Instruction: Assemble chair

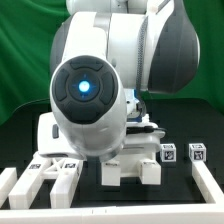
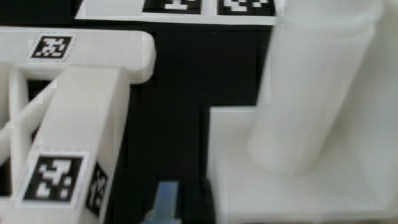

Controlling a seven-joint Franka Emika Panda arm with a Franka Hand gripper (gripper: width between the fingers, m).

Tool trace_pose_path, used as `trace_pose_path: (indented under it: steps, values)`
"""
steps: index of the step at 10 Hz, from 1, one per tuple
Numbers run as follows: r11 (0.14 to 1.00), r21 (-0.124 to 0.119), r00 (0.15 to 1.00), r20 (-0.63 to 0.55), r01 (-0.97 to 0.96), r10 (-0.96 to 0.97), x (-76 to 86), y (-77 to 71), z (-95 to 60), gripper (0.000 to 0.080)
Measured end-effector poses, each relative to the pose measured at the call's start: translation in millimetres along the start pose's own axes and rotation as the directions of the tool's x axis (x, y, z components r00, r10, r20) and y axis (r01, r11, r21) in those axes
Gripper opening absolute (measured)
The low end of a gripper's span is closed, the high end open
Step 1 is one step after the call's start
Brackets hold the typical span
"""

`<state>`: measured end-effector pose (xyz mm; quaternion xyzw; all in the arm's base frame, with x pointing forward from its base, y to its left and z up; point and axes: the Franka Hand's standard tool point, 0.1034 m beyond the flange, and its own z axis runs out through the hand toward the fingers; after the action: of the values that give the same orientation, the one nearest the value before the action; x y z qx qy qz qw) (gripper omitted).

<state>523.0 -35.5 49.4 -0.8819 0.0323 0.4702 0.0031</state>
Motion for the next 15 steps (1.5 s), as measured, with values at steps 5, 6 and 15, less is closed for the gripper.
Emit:
trace_pose_path:
  steps: [5, 6, 15]
  values:
    - [1.0, 0.012, 0.992, 0.128, -0.018, 0.016, 5.9, 7.3, 21.3, 0.0035]
    - [1.0, 0.011, 0.993, 0.113, -0.016, 0.014, 7.6, 6.6, 19.2, 0.0035]
    - [1.0, 0.01, 0.996, 0.09, -0.018, 0.017, 12.9, 8.6, 18.3, 0.0644]
